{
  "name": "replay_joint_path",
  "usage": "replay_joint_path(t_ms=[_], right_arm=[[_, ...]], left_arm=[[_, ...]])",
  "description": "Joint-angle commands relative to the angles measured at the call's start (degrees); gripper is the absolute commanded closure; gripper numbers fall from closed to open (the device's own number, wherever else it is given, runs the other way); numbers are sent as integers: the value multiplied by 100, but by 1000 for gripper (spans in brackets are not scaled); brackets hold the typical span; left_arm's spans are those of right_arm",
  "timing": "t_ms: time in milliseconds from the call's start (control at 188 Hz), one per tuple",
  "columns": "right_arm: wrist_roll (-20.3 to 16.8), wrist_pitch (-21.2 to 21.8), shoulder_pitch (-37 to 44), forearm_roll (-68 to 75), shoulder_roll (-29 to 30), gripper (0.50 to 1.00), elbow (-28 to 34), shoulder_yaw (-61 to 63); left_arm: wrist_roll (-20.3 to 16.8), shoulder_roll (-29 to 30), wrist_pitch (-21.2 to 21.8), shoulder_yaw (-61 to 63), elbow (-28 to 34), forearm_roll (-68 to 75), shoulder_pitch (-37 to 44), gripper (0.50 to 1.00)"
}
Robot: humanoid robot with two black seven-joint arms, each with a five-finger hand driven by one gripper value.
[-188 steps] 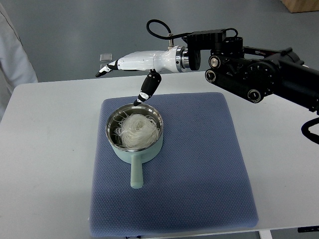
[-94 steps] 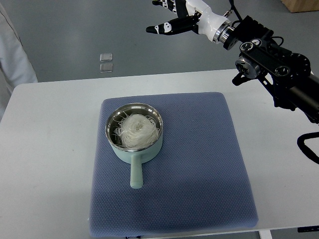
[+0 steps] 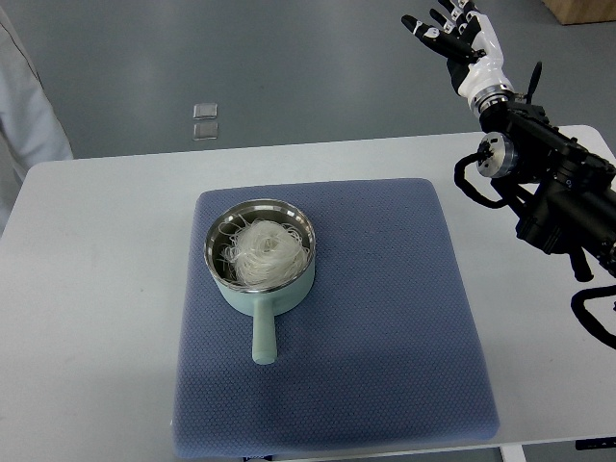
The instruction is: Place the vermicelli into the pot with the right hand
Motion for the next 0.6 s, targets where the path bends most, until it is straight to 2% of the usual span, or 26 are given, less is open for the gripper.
replay_joint_path(t_ms=[0,223,596], right_arm=[[-16,26,-167,321,-48,574,-40,-2],[-51,474,-588,260,-48,574,-75,-99],[45,395,-835,260,-22,572,-137,-28]], left_arm=[[0,0,-5,1,0,0,0,500],[0,0,-5,1,0,0,0,500],[0,0,-5,1,0,0,0,500]])
